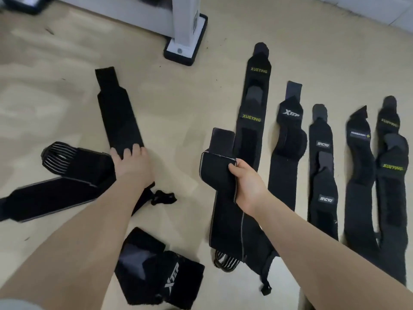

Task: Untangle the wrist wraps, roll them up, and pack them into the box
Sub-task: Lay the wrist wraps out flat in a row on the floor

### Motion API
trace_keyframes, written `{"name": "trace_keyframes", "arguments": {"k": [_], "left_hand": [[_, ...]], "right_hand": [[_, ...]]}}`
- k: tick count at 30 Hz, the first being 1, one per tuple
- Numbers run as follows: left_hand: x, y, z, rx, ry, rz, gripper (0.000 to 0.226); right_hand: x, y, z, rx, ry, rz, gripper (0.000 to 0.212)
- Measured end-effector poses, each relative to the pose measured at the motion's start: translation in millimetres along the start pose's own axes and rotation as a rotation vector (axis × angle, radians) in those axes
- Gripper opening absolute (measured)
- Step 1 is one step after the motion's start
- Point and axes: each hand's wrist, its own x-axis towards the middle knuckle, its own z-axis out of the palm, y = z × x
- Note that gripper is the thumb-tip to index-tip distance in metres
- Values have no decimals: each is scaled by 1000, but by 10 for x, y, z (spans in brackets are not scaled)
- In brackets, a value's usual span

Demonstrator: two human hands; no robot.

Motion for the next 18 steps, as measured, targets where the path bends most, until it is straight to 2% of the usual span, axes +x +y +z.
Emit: {"name": "trace_keyframes", "arguments": {"k": [2, 3, 4, 5, 7, 9, 11, 13, 15, 17, 18], "left_hand": [[65, -43, -91, -55, 52, 89, 59], [29, 16, -161, -199, 85, 191, 53], [22, 157, -202, -456, 106, 307, 46], [-60, 281, -290, -753, 56, 393, 41], [-234, 552, -460, -1338, -238, 392, 45], [-284, 685, -468, -1616, -385, 315, 57], [-300, 685, -439, -1690, -436, 283, 68], [-275, 629, -431, -1739, -566, 293, 75], [-211, 600, -450, -1652, -542, 374, 58], [-50, 564, -420, -1389, -232, 389, 38], [11, 536, -421, -1248, -28, 365, 43]], "right_hand": [[67, -34, 104, 2, -14, -7, 20], [97, -60, 147, 4, -24, -9, 20], [119, -99, 189, 13, -36, -13, 21], [139, -144, 223, 23, -44, -20, 23], [169, -261, 277, 35, -65, -51, 24], [200, -408, 327, 5, -92, -109, 22], [257, -586, 384, -10, -121, -157, 20], [357, -788, 455, -16, -123, -206, 20], [509, -1019, 542, -34, -105, -260, 21], [697, -1237, 631, -100, -58, -299, 26], [789, -1321, 656, -181, 4, -319, 31]]}}
